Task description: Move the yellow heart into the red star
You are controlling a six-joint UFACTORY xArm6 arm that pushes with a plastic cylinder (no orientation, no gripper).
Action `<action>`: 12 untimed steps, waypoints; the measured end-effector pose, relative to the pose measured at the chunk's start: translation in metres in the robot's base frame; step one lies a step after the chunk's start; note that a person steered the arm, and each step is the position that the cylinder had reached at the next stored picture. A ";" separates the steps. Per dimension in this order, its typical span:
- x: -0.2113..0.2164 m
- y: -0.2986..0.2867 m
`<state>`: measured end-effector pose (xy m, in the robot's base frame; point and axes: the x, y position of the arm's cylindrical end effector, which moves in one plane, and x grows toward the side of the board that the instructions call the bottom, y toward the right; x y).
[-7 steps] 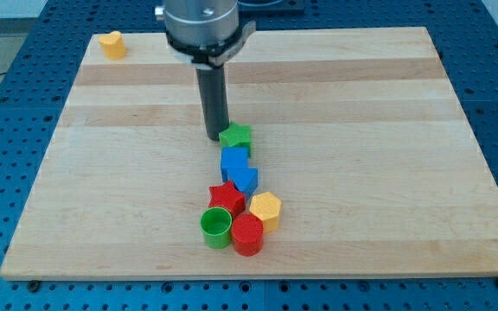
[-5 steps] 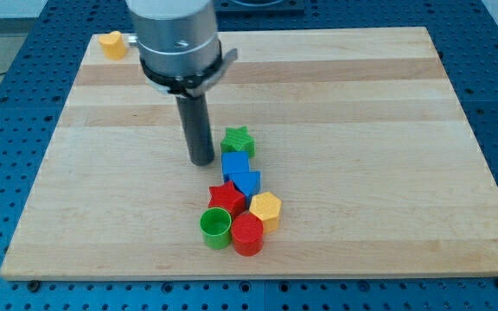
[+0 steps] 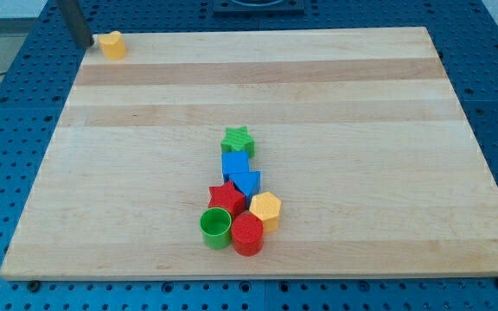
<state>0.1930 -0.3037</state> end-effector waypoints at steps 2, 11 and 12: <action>0.051 0.092; 0.235 0.216; 0.255 0.216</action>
<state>0.4478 -0.0878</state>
